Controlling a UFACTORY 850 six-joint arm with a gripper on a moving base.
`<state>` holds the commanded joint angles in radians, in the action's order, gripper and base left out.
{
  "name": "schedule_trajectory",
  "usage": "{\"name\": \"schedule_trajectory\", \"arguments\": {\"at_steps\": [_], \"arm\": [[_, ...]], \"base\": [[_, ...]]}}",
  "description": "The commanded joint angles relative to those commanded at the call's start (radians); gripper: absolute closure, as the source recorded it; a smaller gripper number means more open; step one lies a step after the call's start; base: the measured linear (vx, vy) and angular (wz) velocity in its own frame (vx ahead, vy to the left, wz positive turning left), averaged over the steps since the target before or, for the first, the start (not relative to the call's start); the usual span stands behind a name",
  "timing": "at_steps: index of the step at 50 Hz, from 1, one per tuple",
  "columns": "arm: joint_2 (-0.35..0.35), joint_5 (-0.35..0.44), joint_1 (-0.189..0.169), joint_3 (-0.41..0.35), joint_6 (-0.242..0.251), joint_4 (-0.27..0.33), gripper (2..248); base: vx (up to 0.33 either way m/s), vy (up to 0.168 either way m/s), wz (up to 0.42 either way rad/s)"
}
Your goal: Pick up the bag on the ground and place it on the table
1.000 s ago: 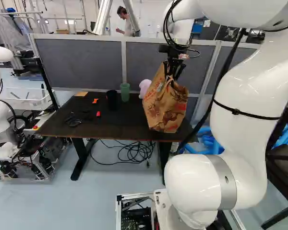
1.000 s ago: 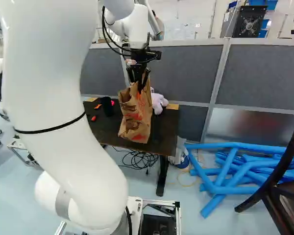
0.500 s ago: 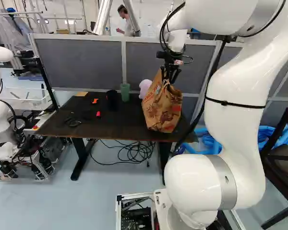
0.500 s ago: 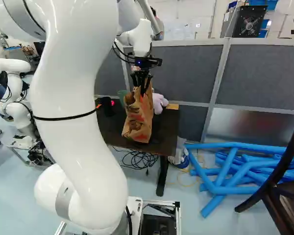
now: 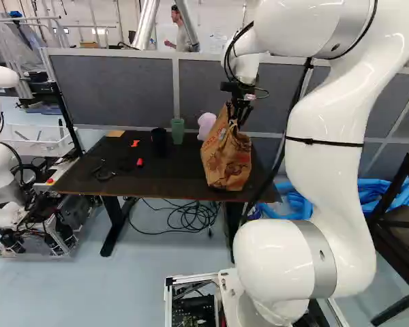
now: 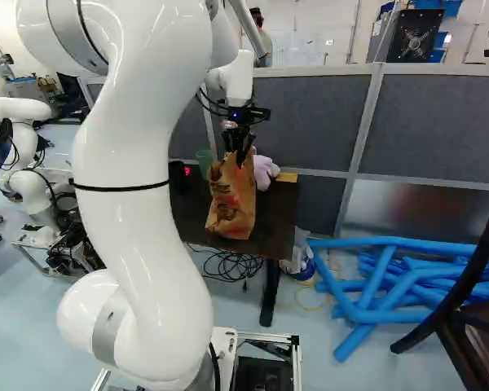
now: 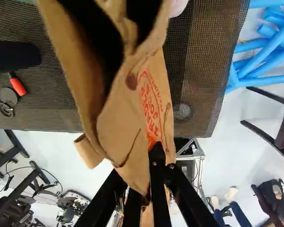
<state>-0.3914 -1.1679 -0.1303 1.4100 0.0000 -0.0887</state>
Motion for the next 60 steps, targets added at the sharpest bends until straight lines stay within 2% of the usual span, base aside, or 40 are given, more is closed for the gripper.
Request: {"name": "schedule_trajectory", "arguments": {"at_steps": [26, 27, 31, 32, 37, 38, 42, 43, 47, 48, 53, 54, 58, 59, 60], "arm": [[-0.006, 0.000, 0.000, 0.001, 0.000, 0.000, 229], [-0.006, 0.000, 0.000, 0.001, 0.000, 0.000, 220], [-0.006, 0.000, 0.000, 0.001, 0.000, 0.000, 220], [-0.006, 0.000, 0.000, 0.001, 0.000, 0.000, 189], [-0.006, 0.000, 0.000, 0.001, 0.000, 0.000, 189], [-0.006, 0.000, 0.000, 0.001, 0.000, 0.000, 155], [-0.006, 0.000, 0.000, 0.001, 0.000, 0.000, 155], [-0.006, 0.000, 0.000, 0.001, 0.000, 0.000, 120], [-0.006, 0.000, 0.000, 0.001, 0.000, 0.000, 120], [-0.006, 0.000, 0.000, 0.001, 0.000, 0.000, 85], [-0.006, 0.000, 0.000, 0.001, 0.000, 0.000, 85], [-0.006, 0.000, 0.000, 0.001, 0.000, 0.000, 49], [-0.006, 0.000, 0.000, 0.001, 0.000, 0.000, 49], [-0.006, 0.000, 0.000, 0.001, 0.000, 0.000, 12], [-0.006, 0.000, 0.000, 0.001, 0.000, 0.000, 12]], "base": [[0.000, 0.000, 0.000], [0.000, 0.000, 0.000], [0.000, 0.000, 0.000], [0.000, 0.000, 0.000], [0.000, 0.000, 0.000], [0.000, 0.000, 0.000], [0.000, 0.000, 0.000], [0.000, 0.000, 0.000], [0.000, 0.000, 0.000], [0.000, 0.000, 0.000], [0.000, 0.000, 0.000], [0.000, 0.000, 0.000], [0.000, 0.000, 0.000], [0.000, 0.000, 0.000], [0.000, 0.000, 0.000]]}}
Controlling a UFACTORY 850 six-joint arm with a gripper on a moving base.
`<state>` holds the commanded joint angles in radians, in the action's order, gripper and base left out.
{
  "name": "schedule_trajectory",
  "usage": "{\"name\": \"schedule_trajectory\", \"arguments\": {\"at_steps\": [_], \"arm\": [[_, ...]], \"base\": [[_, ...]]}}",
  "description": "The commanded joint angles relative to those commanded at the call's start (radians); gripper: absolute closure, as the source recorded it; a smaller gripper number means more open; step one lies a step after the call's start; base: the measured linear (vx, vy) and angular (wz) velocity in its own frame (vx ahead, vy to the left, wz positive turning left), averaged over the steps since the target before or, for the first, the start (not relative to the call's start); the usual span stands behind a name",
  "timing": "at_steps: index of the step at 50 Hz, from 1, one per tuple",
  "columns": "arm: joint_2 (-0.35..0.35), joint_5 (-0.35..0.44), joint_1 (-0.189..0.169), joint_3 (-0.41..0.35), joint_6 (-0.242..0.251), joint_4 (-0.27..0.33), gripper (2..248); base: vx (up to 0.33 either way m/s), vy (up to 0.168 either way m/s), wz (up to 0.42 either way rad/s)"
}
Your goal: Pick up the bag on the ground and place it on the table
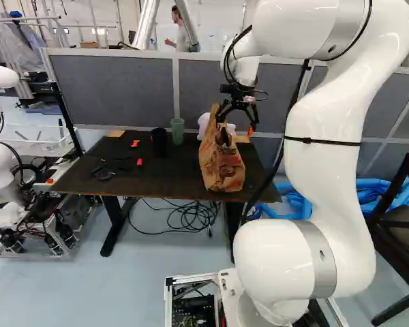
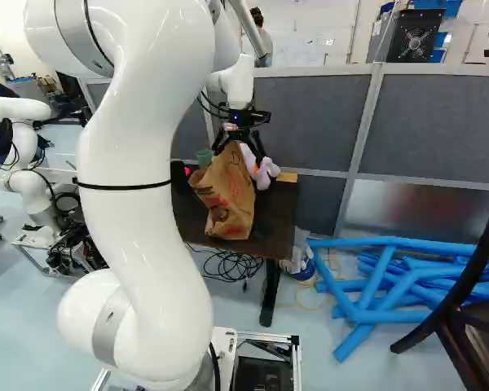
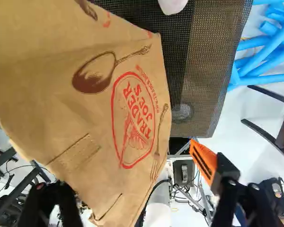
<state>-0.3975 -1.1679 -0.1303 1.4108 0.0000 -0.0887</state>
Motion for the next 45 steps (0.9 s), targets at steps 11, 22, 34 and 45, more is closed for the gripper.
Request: {"name": "schedule_trajectory", "arguments": {"at_steps": [11, 22, 34, 45], "arm": [[0.010, 0.000, 0.000, -0.001, 0.000, 0.000, 3], [0.042, 0.000, 0.000, -0.005, 0.000, 0.000, 3], [0.079, 0.000, 0.005, -0.007, 0.000, 0.000, 3], [0.112, 0.000, 0.015, -0.009, 0.000, 0.000, 3]], "base": [[0.000, 0.000, 0.000], [0.000, 0.000, 0.000], [0.000, 0.000, 0.000], [0.000, 0.000, 0.000]]}}
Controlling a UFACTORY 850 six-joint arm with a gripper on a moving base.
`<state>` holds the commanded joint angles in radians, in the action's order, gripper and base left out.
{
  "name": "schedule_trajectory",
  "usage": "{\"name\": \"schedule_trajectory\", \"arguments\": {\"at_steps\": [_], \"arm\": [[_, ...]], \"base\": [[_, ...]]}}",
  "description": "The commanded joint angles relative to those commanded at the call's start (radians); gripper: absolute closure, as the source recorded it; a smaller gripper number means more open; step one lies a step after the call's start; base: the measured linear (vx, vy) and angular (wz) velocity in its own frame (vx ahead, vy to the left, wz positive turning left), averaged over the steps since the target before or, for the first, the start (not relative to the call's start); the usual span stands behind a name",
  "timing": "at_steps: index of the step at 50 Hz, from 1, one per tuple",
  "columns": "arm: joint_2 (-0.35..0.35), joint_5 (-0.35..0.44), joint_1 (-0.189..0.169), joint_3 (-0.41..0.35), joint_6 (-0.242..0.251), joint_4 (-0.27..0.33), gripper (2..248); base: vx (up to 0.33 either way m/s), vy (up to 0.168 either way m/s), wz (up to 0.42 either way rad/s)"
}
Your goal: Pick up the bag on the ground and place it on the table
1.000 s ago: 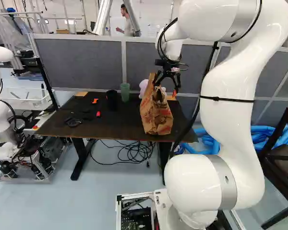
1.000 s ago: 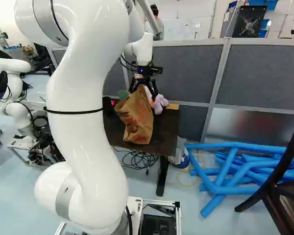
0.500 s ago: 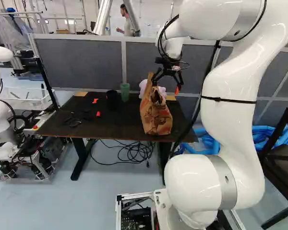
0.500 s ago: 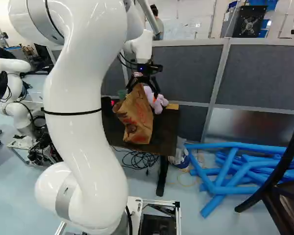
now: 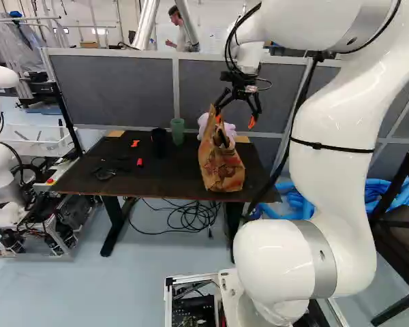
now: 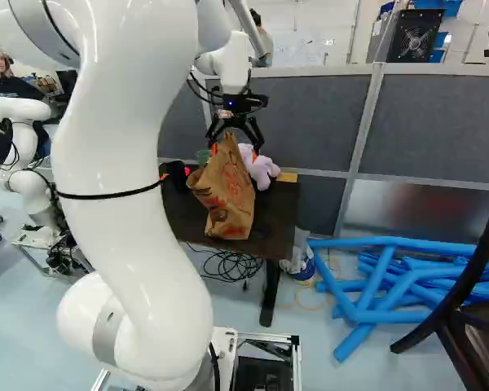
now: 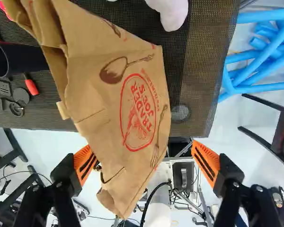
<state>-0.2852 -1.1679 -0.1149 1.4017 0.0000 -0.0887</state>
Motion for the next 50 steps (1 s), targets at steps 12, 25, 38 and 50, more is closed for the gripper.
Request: {"name": "schedule_trajectory", "arguments": {"at_steps": [12, 25, 38, 50], "arm": [[0.035, 0.000, 0.013, 0.000, 0.000, 0.000, 3], [0.071, 0.000, 0.019, 0.002, 0.000, 0.000, 3], [0.089, 0.000, 0.020, 0.005, 0.000, 0.000, 3], [0.090, 0.000, 0.020, 0.005, 0.000, 0.000, 3]], "base": [[0.000, 0.000, 0.000], [0.000, 0.000, 0.000], [0.000, 0.000, 0.000], [0.000, 0.000, 0.000]]}}
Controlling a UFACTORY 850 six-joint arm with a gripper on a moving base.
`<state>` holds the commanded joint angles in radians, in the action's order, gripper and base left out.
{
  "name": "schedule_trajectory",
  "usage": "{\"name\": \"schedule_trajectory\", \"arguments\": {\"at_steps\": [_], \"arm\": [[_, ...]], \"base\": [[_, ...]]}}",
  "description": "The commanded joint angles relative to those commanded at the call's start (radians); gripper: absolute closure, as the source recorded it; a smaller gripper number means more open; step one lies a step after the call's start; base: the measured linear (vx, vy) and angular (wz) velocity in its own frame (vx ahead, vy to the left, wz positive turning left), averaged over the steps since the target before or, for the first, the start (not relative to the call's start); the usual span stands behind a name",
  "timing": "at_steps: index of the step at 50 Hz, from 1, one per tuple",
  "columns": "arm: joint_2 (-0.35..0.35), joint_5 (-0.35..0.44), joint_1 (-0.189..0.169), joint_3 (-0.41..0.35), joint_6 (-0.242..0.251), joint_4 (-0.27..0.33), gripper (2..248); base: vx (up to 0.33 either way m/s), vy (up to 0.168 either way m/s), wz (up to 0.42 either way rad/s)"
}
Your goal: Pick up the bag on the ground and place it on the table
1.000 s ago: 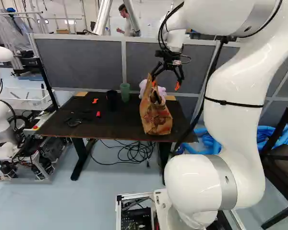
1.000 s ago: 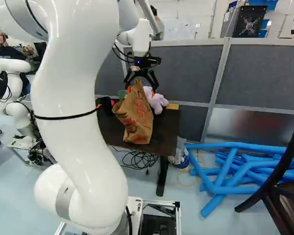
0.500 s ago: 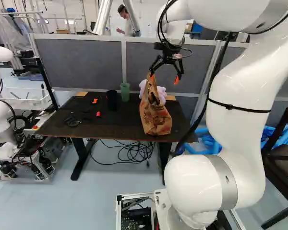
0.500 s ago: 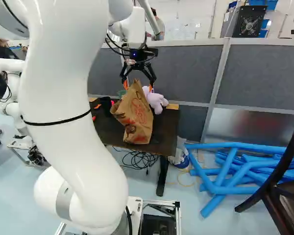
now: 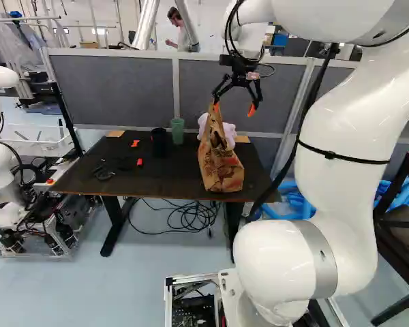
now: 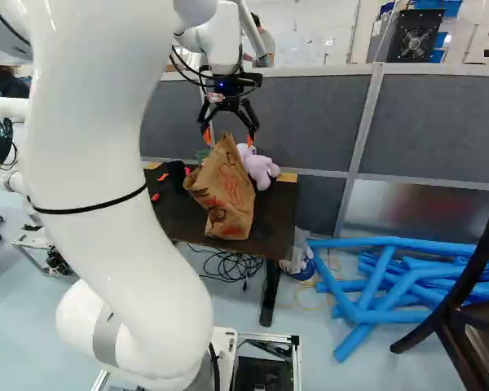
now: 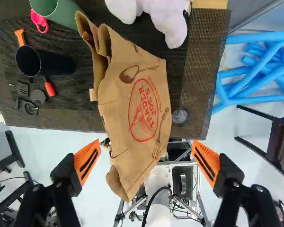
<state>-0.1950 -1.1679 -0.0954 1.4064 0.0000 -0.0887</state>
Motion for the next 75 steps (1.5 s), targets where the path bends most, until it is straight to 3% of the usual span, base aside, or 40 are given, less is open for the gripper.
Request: {"name": "schedule_trajectory", "arguments": {"at_steps": [30, 75], "arm": [[0.000, 0.000, 0.000, 0.000, 0.000, 0.000, 3], [0.000, 0.000, 0.000, 0.000, 0.000, 0.000, 3]], "base": [[-0.033, -0.001, -0.002], [-0.176, -0.008, -0.011]]}}
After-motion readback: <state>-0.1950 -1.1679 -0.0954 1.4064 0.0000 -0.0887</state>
